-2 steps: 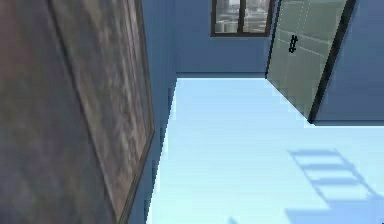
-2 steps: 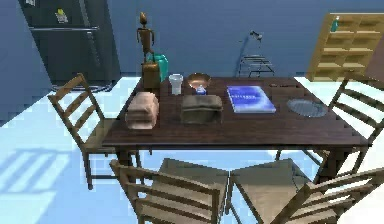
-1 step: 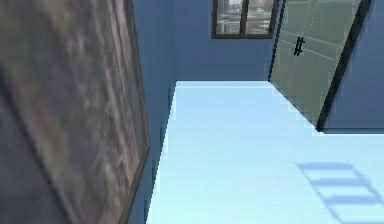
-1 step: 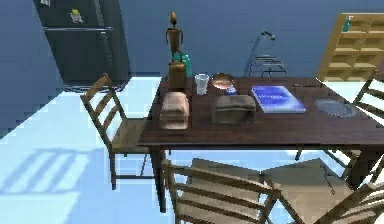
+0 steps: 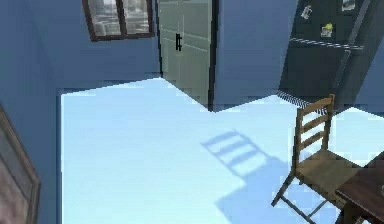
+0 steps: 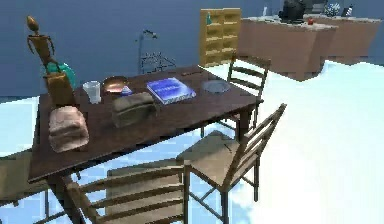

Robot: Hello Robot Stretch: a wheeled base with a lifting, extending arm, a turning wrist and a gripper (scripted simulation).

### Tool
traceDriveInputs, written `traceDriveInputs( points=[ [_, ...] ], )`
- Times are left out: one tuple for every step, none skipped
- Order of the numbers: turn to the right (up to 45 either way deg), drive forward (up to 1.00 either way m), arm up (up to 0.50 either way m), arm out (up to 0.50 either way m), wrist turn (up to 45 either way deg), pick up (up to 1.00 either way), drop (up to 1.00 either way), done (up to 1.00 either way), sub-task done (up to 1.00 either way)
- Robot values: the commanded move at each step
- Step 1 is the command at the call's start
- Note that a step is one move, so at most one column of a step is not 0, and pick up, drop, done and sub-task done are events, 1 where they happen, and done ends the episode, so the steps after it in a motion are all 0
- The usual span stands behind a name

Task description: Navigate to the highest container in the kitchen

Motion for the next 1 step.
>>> traceDriveInputs(
  points=[
    [0.0, 0.2, 0.0, 0.0, 0.0, 0.0, 0.0, 0.0, 0.0]
  ],
)
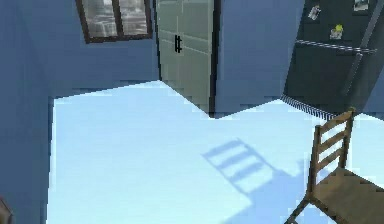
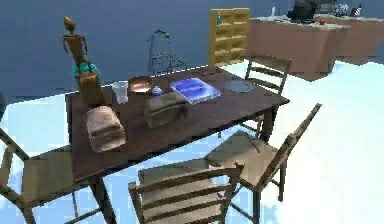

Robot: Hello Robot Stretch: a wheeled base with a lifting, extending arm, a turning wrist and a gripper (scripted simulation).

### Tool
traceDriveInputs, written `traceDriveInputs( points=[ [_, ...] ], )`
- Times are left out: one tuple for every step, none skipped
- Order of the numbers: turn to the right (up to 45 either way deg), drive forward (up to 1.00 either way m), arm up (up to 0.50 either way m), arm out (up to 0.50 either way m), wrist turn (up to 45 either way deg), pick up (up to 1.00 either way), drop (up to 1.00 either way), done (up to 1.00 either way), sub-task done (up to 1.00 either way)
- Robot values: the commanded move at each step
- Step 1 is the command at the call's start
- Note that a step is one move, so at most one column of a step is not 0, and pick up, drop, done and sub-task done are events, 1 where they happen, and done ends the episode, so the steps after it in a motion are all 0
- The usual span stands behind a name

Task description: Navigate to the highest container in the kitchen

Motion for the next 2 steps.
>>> traceDriveInputs(
  points=[
    [9.0, 0.0, 0.0, 0.0, 0.0, 0.0, 0.0, 0.0, 0.0],
    [0.0, 0.65, 0.0, 0.0, 0.0, 0.0, 0.0, 0.0, 0.0]
  ],
)
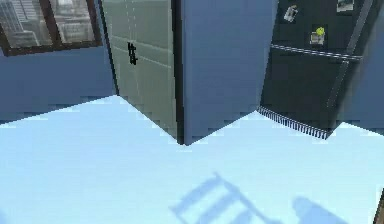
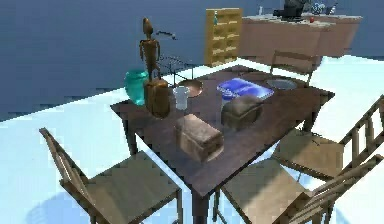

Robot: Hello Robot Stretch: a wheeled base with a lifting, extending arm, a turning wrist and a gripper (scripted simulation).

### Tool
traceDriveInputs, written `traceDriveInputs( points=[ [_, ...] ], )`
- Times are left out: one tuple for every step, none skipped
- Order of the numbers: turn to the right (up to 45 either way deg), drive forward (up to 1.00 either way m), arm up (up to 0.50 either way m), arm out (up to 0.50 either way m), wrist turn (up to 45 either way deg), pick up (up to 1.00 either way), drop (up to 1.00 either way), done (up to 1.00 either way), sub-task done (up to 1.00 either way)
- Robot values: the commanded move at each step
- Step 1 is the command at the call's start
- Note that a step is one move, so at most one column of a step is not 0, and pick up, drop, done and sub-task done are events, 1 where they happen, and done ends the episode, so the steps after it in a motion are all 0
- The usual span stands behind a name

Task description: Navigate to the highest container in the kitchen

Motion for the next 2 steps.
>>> traceDriveInputs(
  points=[
    [45.0, 0.0, 0.0, 0.0, 0.0, 0.0, 0.0, 0.0, 0.0],
    [-45.0, 0.0, 0.0, 0.0, 0.0, 0.0, 0.0, 0.0, 0.0]
  ],
)
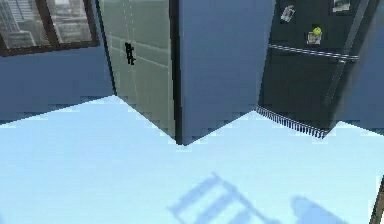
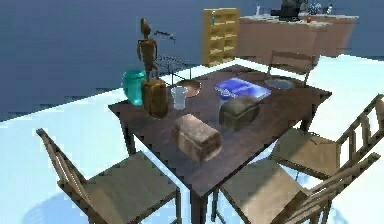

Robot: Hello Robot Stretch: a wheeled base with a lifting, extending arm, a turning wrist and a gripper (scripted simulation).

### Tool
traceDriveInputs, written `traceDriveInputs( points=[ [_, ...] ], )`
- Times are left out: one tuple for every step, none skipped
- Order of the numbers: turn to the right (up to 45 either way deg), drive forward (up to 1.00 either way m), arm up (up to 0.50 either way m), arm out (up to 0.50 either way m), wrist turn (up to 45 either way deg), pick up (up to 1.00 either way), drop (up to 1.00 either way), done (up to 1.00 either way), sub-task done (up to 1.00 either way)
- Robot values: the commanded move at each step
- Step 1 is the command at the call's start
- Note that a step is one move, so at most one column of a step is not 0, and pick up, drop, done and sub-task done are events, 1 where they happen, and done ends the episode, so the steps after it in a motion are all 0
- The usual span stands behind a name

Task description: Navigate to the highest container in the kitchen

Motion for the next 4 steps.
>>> traceDriveInputs(
  points=[
    [-45.0, 0.0, 0.0, 0.0, 0.0, 0.0, 0.0, 0.0, 0.0],
    [-33.0, 0.0, 0.0, 0.0, 0.0, 0.0, 0.0, 0.0, 0.0],
    [0.0, 0.1, 0.0, 0.0, 0.0, 0.0, 0.0, 0.0, 0.0],
    [45.0, 0.0, 0.0, 0.0, 0.0, 0.0, 0.0, 0.0, 0.0]
  ],
)
